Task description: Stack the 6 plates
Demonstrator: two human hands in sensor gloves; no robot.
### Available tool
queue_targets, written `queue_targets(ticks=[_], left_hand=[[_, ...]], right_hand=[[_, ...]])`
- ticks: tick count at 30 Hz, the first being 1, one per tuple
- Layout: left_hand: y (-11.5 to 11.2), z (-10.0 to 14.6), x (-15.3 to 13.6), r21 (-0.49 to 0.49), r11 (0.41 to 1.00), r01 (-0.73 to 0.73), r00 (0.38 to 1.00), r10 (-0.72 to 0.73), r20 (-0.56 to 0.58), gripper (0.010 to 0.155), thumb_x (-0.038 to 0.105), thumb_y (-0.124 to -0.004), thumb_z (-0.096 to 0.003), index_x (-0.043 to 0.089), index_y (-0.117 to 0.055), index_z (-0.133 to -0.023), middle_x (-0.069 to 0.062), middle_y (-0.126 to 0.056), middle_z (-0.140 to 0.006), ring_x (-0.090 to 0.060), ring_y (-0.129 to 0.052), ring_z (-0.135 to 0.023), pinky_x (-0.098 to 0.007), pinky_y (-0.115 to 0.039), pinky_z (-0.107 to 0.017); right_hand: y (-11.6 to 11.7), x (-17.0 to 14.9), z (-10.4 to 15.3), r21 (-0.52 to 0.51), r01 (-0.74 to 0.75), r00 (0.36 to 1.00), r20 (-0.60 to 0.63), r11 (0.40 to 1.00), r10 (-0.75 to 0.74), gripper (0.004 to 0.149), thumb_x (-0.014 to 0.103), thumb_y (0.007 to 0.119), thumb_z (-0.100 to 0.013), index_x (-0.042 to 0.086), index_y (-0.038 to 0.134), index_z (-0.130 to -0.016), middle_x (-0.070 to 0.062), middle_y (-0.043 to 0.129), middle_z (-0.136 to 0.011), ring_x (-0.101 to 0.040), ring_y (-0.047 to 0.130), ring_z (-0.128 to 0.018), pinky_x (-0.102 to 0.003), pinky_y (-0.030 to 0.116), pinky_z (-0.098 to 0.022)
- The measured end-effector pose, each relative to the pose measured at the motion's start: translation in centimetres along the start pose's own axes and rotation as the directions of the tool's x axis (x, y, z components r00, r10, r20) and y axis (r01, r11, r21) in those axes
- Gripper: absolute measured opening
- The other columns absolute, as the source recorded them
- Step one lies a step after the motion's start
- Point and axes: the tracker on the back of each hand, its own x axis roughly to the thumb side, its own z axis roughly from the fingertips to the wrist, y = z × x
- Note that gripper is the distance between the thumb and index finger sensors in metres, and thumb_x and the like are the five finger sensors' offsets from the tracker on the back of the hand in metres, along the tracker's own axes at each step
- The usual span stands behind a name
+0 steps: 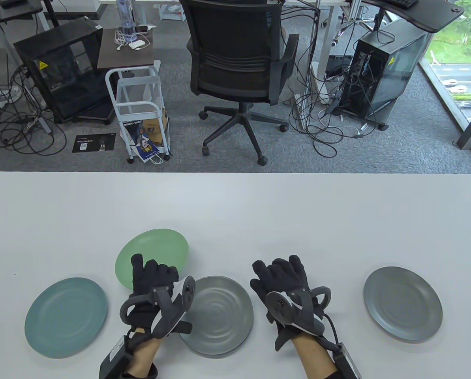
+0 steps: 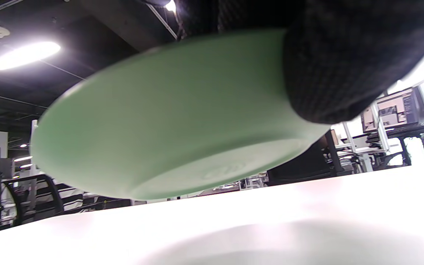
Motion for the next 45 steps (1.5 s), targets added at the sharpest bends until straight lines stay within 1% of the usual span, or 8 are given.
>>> queue_targets(ticks=[5, 13, 26, 31, 34, 39, 43, 45], left_hand=[[0.6, 0.4, 0.8, 0.014, 1.000, 0.000, 0.999, 0.000, 0.043, 0.036, 0.047, -0.099, -0.0255, 0.035, -0.100, -0.059, 0.011, -0.101, -0.057, -0.006, -0.089, -0.077, -0.043, -0.046, -0.089], [1.5, 1.3, 2.3, 0.043, 0.999, -0.005, 0.993, 0.000, 0.119, 0.036, 0.047, -0.099, -0.0251, 0.035, -0.100, -0.059, 0.011, -0.101, -0.056, -0.006, -0.090, -0.076, -0.043, -0.047, -0.088], [2.5, 2.6, 4.2, 0.072, 0.997, -0.015, 0.974, -0.001, 0.227, 0.036, 0.048, -0.099, -0.0246, 0.035, -0.100, -0.058, 0.012, -0.101, -0.055, -0.006, -0.090, -0.075, -0.043, -0.047, -0.088], [3.1, 3.2, 5.0, 0.082, 0.996, -0.042, 0.960, 0.018, 0.279, 0.036, 0.048, -0.099, -0.0244, 0.036, -0.100, -0.058, 0.012, -0.102, -0.055, -0.006, -0.090, -0.075, -0.043, -0.048, -0.088], [3.4, 3.6, 5.4, 0.084, 0.994, -0.068, 0.950, 0.039, 0.309, 0.036, 0.048, -0.099, -0.0240, 0.036, -0.100, -0.058, 0.012, -0.102, -0.055, -0.005, -0.091, -0.075, -0.043, -0.048, -0.088], [3.9, 4.1, 5.8, 0.096, 0.991, -0.089, 0.938, 0.051, 0.342, 0.036, 0.048, -0.099, -0.0237, 0.036, -0.100, -0.058, 0.012, -0.102, -0.055, -0.005, -0.091, -0.075, -0.043, -0.048, -0.088], [4.4, 4.2, 5.7, 0.090, 0.988, -0.127, 0.930, 0.087, 0.358, 0.036, 0.048, -0.099, -0.0238, 0.036, -0.100, -0.058, 0.012, -0.102, -0.055, -0.005, -0.091, -0.075, -0.043, -0.048, -0.088], [4.5, 4.4, 5.8, 0.106, 0.987, -0.121, 0.927, 0.075, 0.368, 0.036, 0.048, -0.099, -0.0235, 0.036, -0.100, -0.057, 0.013, -0.102, -0.054, -0.005, -0.091, -0.075, -0.043, -0.048, -0.088]], right_hand=[[0.1, 0.7, -0.2, 0.017, -0.028, 1.000, 0.009, 0.999, 0.027, 0.057, 0.058, 0.071, -0.051, 0.037, 0.058, -0.102, 0.007, 0.085, -0.091, -0.022, 0.075, -0.094, -0.054, 0.049, -0.079], [-0.4, 2.6, -0.6, -0.014, -0.064, 0.998, 0.015, 0.998, 0.064, 0.065, 0.057, 0.078, -0.049, 0.039, 0.049, -0.105, 0.006, 0.073, -0.104, -0.025, 0.066, -0.100, -0.055, 0.046, -0.080], [-0.4, 4.9, -1.3, -0.030, -0.088, 0.993, 0.072, 0.996, 0.090, 0.065, 0.051, 0.085, -0.047, 0.041, 0.054, -0.102, 0.005, 0.064, -0.110, -0.025, 0.064, -0.102, -0.055, 0.046, -0.080], [-0.6, 5.3, -1.2, -0.063, -0.077, 0.992, 0.099, 0.995, 0.083, 0.059, 0.050, 0.086, -0.046, 0.041, 0.062, -0.099, 0.006, 0.067, -0.109, -0.025, 0.066, -0.101, -0.055, 0.047, -0.079], [-0.6, 5.4, -1.2, -0.070, -0.081, 0.991, 0.104, 0.994, 0.088, 0.048, 0.050, 0.087, -0.046, 0.040, 0.074, -0.091, 0.009, 0.075, -0.103, -0.022, 0.070, -0.099, -0.054, 0.049, -0.079], [-0.7, 5.2, -1.0, -0.113, -0.063, 0.991, 0.109, 0.992, 0.075, 0.040, 0.048, 0.088, -0.045, 0.038, 0.081, -0.083, 0.012, 0.085, -0.094, -0.019, 0.077, -0.094, -0.053, 0.052, -0.078], [-0.5, 5.2, -1.0, -0.085, -0.037, 0.990, 0.130, 0.996, 0.048, 0.043, 0.047, 0.090, -0.044, 0.039, 0.080, -0.084, 0.011, 0.084, -0.094, -0.019, 0.077, -0.094, -0.053, 0.052, -0.078], [-0.7, 5.2, -0.9, -0.114, -0.025, 0.991, 0.127, 0.993, 0.040, 0.039, 0.046, 0.091, -0.043, 0.039, 0.083, -0.080, 0.012, 0.087, -0.091, -0.018, 0.079, -0.092, -0.053, 0.053, -0.078]])
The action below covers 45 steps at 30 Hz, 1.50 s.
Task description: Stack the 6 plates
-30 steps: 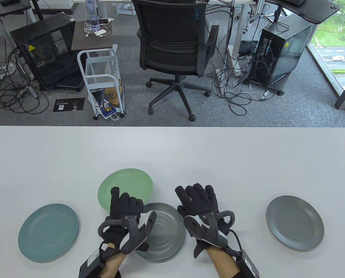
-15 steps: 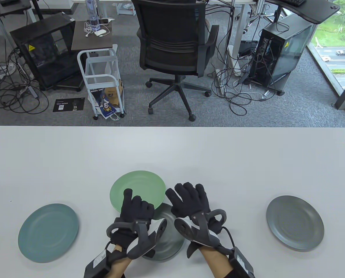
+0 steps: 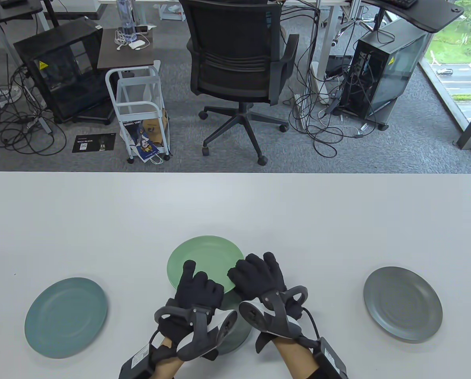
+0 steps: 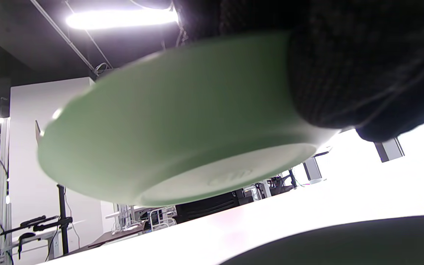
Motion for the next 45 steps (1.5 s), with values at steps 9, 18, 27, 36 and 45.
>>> queue_targets(ticks=[9, 18, 27, 36, 45], left_hand=[[-0.4, 0.0, -0.2, -0.026, 0.999, -0.039, 0.999, 0.040, 0.024, 0.038, 0.050, -0.097, -0.0240, 0.040, -0.098, -0.061, 0.016, -0.101, -0.059, -0.003, -0.089, -0.079, -0.044, -0.044, -0.090], [-0.3, -1.0, -4.8, -0.110, 0.929, -0.353, 0.933, 0.342, -0.110, 0.062, 0.070, -0.080, -0.0228, 0.041, -0.089, -0.078, 0.016, -0.096, -0.075, -0.008, -0.079, -0.092, -0.046, -0.033, -0.091], [-2.1, -1.1, -11.4, -0.024, 0.879, -0.477, 0.751, 0.393, -0.530, 0.066, 0.064, -0.079, -0.0318, 0.043, -0.069, -0.094, 0.013, -0.099, -0.066, -0.011, -0.086, -0.083, -0.044, -0.039, -0.088], [-5.4, -0.6, -14.8, -0.044, 0.731, -0.681, 0.530, 0.450, -0.718, 0.072, 0.064, -0.079, -0.0321, 0.034, -0.068, -0.096, 0.011, -0.102, -0.062, -0.013, -0.088, -0.079, -0.044, -0.042, -0.085], [-8.3, 0.0, -16.1, -0.037, 0.483, -0.875, 0.317, 0.513, -0.798, 0.071, 0.064, -0.079, -0.0330, 0.027, -0.073, -0.093, 0.009, -0.105, -0.057, -0.015, -0.092, -0.074, -0.045, -0.045, -0.083]], right_hand=[[-0.2, -0.4, 0.4, -0.050, -0.016, 1.000, 0.014, 0.999, 0.017, 0.036, 0.043, 0.095, -0.037, 0.039, 0.085, -0.072, 0.016, 0.091, -0.082, -0.015, 0.084, -0.087, -0.050, 0.056, -0.077], [-0.2, -1.2, 0.7, -0.068, -0.018, 1.000, -0.003, 0.998, 0.018, 0.036, 0.043, 0.097, -0.034, 0.040, 0.087, -0.068, 0.016, 0.093, -0.079, -0.014, 0.086, -0.085, -0.050, 0.057, -0.076], [-0.4, -1.4, 1.0, -0.090, -0.007, 1.000, 0.000, 0.996, 0.008, 0.036, 0.043, 0.098, -0.034, 0.040, 0.087, -0.068, 0.016, 0.094, -0.078, -0.014, 0.086, -0.085, -0.050, 0.058, -0.076], [-0.5, -1.1, 1.1, -0.101, 0.005, 1.000, 0.014, 0.995, -0.004, 0.036, 0.043, 0.098, -0.033, 0.040, 0.087, -0.067, 0.016, 0.094, -0.078, -0.014, 0.086, -0.084, -0.050, 0.058, -0.076], [-0.6, -0.2, 1.4, -0.111, 0.024, 0.999, 0.048, 0.994, -0.018, 0.036, 0.044, 0.098, -0.033, 0.040, 0.087, -0.067, 0.016, 0.094, -0.078, -0.014, 0.086, -0.084, -0.050, 0.058, -0.076]])
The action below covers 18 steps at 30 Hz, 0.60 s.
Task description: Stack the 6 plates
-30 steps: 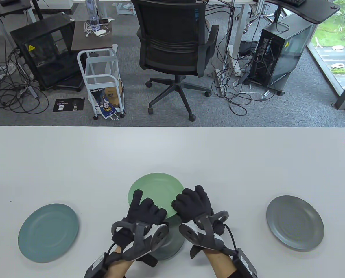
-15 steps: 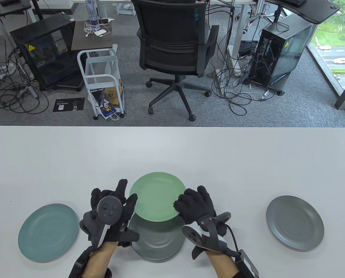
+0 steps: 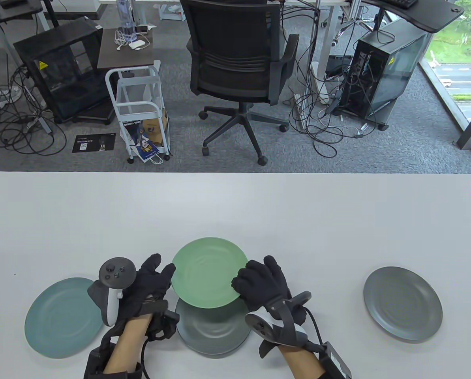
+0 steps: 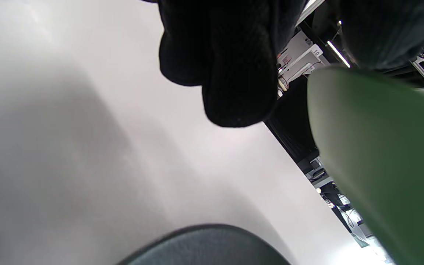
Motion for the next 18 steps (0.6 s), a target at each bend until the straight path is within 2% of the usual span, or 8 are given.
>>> queue_targets(ticks=[10, 12, 18], left_hand=[[-0.5, -0.6, -0.5, -0.091, 0.992, -0.086, 0.996, 0.085, -0.021, 0.061, 0.056, -0.080, -0.0359, 0.024, -0.079, -0.088, 0.009, -0.106, -0.049, -0.014, -0.095, -0.068, -0.044, -0.048, -0.081], [-0.6, -0.6, -0.4, -0.084, 0.995, -0.054, 0.998, 0.053, -0.019, 0.054, 0.049, -0.081, -0.0377, 0.025, -0.081, -0.086, 0.010, -0.106, -0.047, -0.013, -0.096, -0.066, -0.044, -0.048, -0.081], [-0.8, -0.7, -0.5, -0.051, 0.997, -0.054, 0.998, 0.053, -0.018, 0.050, 0.043, -0.081, -0.0382, 0.022, -0.084, -0.084, 0.006, -0.106, -0.039, -0.012, -0.097, -0.060, -0.043, -0.052, -0.081]], right_hand=[[0.0, 1.1, 0.1, -0.006, 0.014, 0.999, 0.034, 1.000, -0.014, 0.036, 0.044, 0.098, -0.033, 0.040, 0.087, -0.067, 0.017, 0.093, -0.078, -0.014, 0.086, -0.084, -0.050, 0.057, -0.076], [-0.1, 1.3, 0.1, -0.005, 0.010, 0.999, 0.045, 1.000, -0.010, 0.036, 0.044, 0.098, -0.034, 0.040, 0.087, -0.067, 0.017, 0.093, -0.078, -0.014, 0.086, -0.085, -0.050, 0.057, -0.076], [0.0, 1.3, 0.2, 0.003, -0.002, 0.998, 0.060, 1.000, 0.001, 0.037, 0.045, 0.097, -0.036, 0.040, 0.086, -0.071, 0.016, 0.092, -0.081, -0.014, 0.085, -0.086, -0.050, 0.056, -0.077]])
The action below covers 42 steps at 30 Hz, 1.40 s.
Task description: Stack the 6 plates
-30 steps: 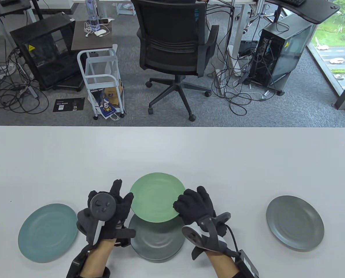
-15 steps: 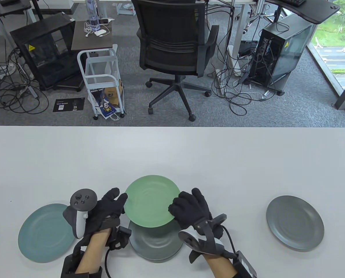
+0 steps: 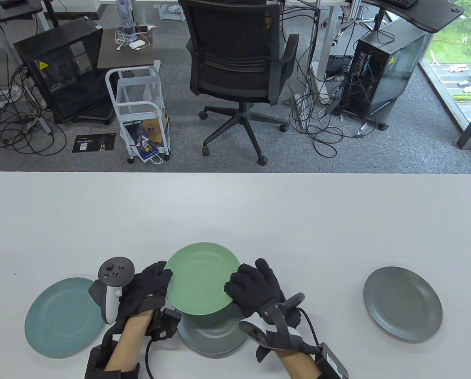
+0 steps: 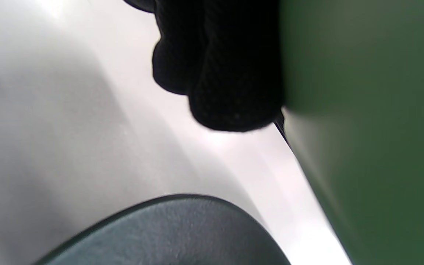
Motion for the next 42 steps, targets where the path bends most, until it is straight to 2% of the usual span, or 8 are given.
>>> queue_targets(ticks=[2, 4, 8, 22, 35, 37, 40, 42], left_hand=[[0.1, 0.0, -0.1, 0.007, 1.000, -0.009, 1.000, 0.009, 0.001, 0.050, 0.043, -0.081, -0.0381, 0.021, -0.084, -0.083, 0.005, -0.106, -0.037, -0.012, -0.098, -0.059, -0.042, -0.053, -0.080], [0.2, 0.0, -0.1, 0.015, 1.000, -0.009, 1.000, 0.009, 0.003, 0.050, 0.042, -0.081, -0.0379, 0.021, -0.085, -0.083, 0.004, -0.106, -0.037, -0.012, -0.098, -0.059, -0.042, -0.053, -0.080], [0.0, 0.0, 0.0, 0.009, 1.000, 0.017, 1.000, -0.017, 0.013, 0.049, 0.042, -0.081, -0.0380, 0.022, -0.085, -0.083, 0.004, -0.105, -0.037, -0.013, -0.097, -0.059, -0.042, -0.052, -0.081], [-1.6, 0.1, 0.6, -0.045, 0.990, 0.132, 0.988, -0.128, 0.083, 0.048, 0.041, -0.081, -0.0376, 0.026, -0.086, -0.083, 0.003, -0.107, -0.038, -0.013, -0.097, -0.060, -0.043, -0.052, -0.081], [-2.7, 0.4, 1.5, -0.094, 0.968, 0.231, 0.959, -0.210, 0.189, 0.049, 0.048, -0.085, -0.0337, 0.030, -0.090, -0.079, 0.006, -0.110, -0.034, -0.012, -0.101, -0.055, -0.041, -0.054, -0.080], [-2.8, 0.7, 1.7, -0.049, 0.963, 0.264, 0.949, -0.251, 0.191, 0.053, 0.053, -0.085, -0.0322, 0.026, -0.093, -0.077, 0.001, -0.109, -0.033, -0.017, -0.099, -0.055, -0.043, -0.052, -0.081], [-3.1, 1.2, 2.1, 0.086, 0.883, 0.462, 0.866, -0.470, 0.172, 0.058, 0.060, -0.081, -0.0307, 0.028, -0.093, -0.077, 0.001, -0.108, -0.036, -0.018, -0.098, -0.058, -0.042, -0.051, -0.082], [-3.1, 1.5, 2.4, 0.152, 0.846, 0.511, 0.832, -0.531, 0.160, 0.059, 0.062, -0.080, -0.0302, 0.028, -0.093, -0.077, 0.002, -0.108, -0.037, -0.017, -0.098, -0.060, -0.042, -0.051, -0.082]], right_hand=[[0.0, -0.1, 0.0, -0.002, -0.009, 1.000, -0.002, 1.000, 0.009, 0.041, 0.044, 0.096, -0.038, 0.039, 0.084, -0.077, 0.014, 0.090, -0.086, -0.016, 0.082, -0.089, -0.050, 0.055, -0.077], [0.1, -0.4, 0.0, 0.025, -0.069, 0.998, -0.006, 0.997, 0.069, 0.057, 0.046, 0.095, -0.038, 0.037, 0.074, -0.090, 0.009, 0.079, -0.099, -0.021, 0.074, -0.095, -0.052, 0.052, -0.078], [0.2, -1.6, 0.1, 0.069, -0.127, 0.990, -0.047, 0.990, 0.130, 0.069, 0.047, 0.094, -0.039, 0.036, 0.063, -0.099, 0.007, 0.072, -0.105, -0.023, 0.070, -0.097, -0.053, 0.050, -0.078], [1.2, -5.1, 0.8, 0.176, -0.142, 0.972, -0.161, 0.974, 0.171, 0.066, 0.047, 0.092, -0.042, 0.036, 0.062, -0.099, 0.006, 0.073, -0.104, -0.023, 0.071, -0.097, -0.053, 0.049, -0.078], [1.1, -5.8, 1.0, 0.187, -0.125, 0.968, -0.192, 0.974, 0.161, 0.064, 0.047, 0.091, -0.043, 0.036, 0.063, -0.099, 0.007, 0.074, -0.103, -0.023, 0.072, -0.096, -0.053, 0.050, -0.078], [1.1, -5.9, 1.0, 0.187, -0.124, 0.967, -0.196, 0.975, 0.160, 0.064, 0.047, 0.091, -0.043, 0.035, 0.063, -0.099, 0.007, 0.074, -0.103, -0.023, 0.072, -0.096, -0.053, 0.050, -0.078], [1.0, -6.1, 1.0, 0.195, -0.126, 0.965, -0.204, 0.973, 0.166, 0.064, 0.047, 0.091, -0.043, 0.035, 0.063, -0.099, 0.007, 0.075, -0.103, -0.023, 0.072, -0.096, -0.053, 0.050, -0.078], [1.0, -6.3, 1.0, 0.213, -0.127, 0.959, -0.221, 0.969, 0.175, 0.064, 0.049, 0.090, -0.043, 0.035, 0.063, -0.099, 0.007, 0.076, -0.102, -0.023, 0.073, -0.096, -0.053, 0.050, -0.078]])
